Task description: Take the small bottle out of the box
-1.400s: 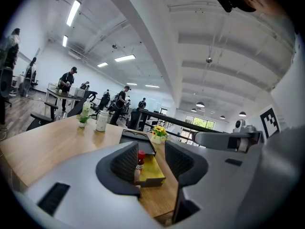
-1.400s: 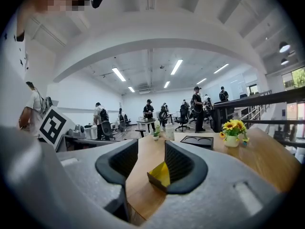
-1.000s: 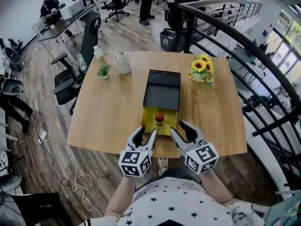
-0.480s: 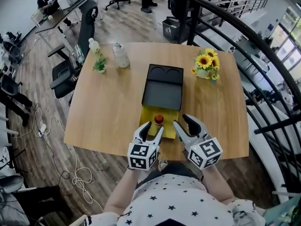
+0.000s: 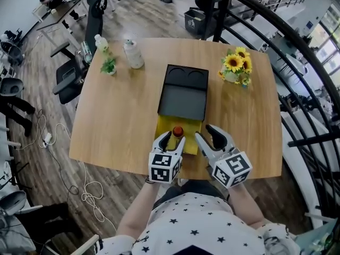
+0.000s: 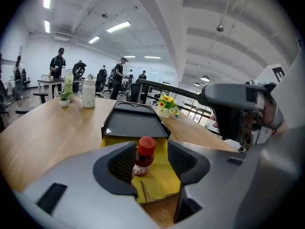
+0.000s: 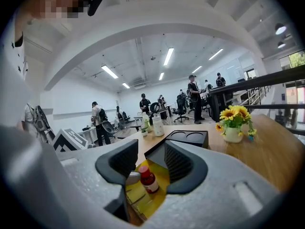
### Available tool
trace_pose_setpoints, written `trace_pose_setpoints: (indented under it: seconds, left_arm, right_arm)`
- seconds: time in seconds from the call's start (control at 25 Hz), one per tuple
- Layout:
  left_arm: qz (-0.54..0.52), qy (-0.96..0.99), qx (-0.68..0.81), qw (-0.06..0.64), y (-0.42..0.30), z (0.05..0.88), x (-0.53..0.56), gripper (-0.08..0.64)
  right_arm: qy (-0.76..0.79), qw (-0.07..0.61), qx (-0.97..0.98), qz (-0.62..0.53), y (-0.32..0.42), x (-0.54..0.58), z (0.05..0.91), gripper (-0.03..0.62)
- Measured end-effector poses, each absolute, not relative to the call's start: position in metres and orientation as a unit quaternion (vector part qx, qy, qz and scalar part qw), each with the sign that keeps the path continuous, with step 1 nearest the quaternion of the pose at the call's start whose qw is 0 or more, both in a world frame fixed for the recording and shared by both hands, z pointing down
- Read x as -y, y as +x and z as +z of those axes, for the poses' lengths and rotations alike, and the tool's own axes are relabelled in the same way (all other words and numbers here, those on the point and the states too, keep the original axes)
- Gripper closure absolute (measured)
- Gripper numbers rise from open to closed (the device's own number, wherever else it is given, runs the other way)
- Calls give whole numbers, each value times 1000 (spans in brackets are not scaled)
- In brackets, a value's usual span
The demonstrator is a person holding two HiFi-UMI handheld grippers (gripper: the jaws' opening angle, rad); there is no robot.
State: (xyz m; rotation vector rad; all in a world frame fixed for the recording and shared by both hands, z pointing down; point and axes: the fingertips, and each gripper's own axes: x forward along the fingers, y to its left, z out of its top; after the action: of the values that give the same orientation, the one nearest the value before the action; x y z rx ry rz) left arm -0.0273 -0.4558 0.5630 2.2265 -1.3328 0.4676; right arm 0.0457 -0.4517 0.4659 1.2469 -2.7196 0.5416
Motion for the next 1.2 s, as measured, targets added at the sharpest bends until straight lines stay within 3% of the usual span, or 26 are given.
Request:
trace_pose_setpoints:
  seconds: [0.56,1.2]
  left_arm:
    - [220,794,494,279,-23,591,479,371]
    - [242,797,504,231,-27,588,482,419]
  right_arm:
    - [404,54,893,192,49,477,475,436]
    - [407,54,891,194,44,476,475,436]
